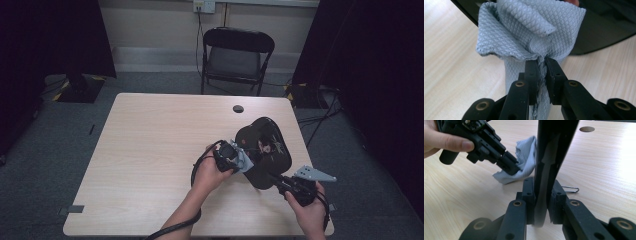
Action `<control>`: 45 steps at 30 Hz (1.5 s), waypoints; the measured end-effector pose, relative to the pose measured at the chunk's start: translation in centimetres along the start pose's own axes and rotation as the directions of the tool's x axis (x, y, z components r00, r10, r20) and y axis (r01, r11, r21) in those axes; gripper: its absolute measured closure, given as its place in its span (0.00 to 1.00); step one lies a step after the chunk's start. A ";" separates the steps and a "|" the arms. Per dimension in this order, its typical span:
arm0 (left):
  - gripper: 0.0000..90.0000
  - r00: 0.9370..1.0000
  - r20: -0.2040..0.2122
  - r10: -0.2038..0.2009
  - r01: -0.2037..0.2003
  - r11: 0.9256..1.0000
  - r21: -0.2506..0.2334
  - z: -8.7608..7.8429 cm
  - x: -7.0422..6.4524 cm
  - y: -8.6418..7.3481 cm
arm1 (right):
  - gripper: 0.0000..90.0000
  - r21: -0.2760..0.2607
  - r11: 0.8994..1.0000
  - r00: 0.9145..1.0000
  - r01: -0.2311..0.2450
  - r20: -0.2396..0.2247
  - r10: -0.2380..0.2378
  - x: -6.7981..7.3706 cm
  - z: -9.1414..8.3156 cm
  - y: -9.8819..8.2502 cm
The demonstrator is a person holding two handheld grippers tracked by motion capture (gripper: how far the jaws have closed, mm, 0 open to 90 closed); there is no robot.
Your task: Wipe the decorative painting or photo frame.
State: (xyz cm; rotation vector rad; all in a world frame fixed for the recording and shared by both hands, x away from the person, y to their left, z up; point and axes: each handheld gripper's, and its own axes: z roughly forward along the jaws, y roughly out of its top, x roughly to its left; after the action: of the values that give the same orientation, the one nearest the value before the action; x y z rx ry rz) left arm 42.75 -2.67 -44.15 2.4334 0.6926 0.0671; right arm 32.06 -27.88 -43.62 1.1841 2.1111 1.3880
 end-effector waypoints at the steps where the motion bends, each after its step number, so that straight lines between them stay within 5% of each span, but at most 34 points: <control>1: 0.89 1.000 0.002 0.011 -0.011 1.000 0.021 0.1 0.0 -0.1 | 0.87 -0.001 1.000 1.000 0.001 0.000 -0.001 0.0 0.0 0.0; 10: 0.90 1.000 0.001 0.000 -0.001 0.999 0.041 -1.5 0.4 -0.9 | 0.87 -0.002 1.000 1.000 -0.002 0.001 0.002 0.0 0.0 0.0; 20: 0.89 0.999 -0.032 -0.002 0.001 1.000 -0.030 -6.0 1.2 0.0 | 0.87 -0.004 1.000 1.000 -0.003 0.002 0.003 0.0 0.1 0.0; 28: 0.89 0.998 -0.053 -0.017 0.011 0.992 -0.123 -9.2 1.4 1.4 | 0.87 0.001 1.000 1.000 -0.004 0.000 0.004 0.1 0.1 -0.1; 33: 0.91 0.998 -0.065 -0.027 0.014 0.981 -0.196 -11.0 1.4 2.6 | 0.87 -0.002 1.000 1.000 -0.002 -0.001 0.002 0.1 0.2 -0.1; 37: 0.92 0.998 -0.044 -0.048 0.034 0.958 -0.284 -12.4 1.4 3.6 | 0.87 -0.001 1.000 1.000 -0.003 -0.002 0.003 0.1 0.2 -0.1; 45: 0.94 0.998 -0.034 -0.052 0.036 0.928 -0.372 -13.6 1.2 5.3 | 0.87 -0.002 1.000 1.000 -0.004 -0.004 0.004 0.0 0.2 -0.1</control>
State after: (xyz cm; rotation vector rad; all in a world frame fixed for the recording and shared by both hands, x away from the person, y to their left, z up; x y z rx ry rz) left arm 43.43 1.63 -30.13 2.0569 0.6843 0.2150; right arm 32.13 -27.77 -43.81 1.1862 2.1105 1.3955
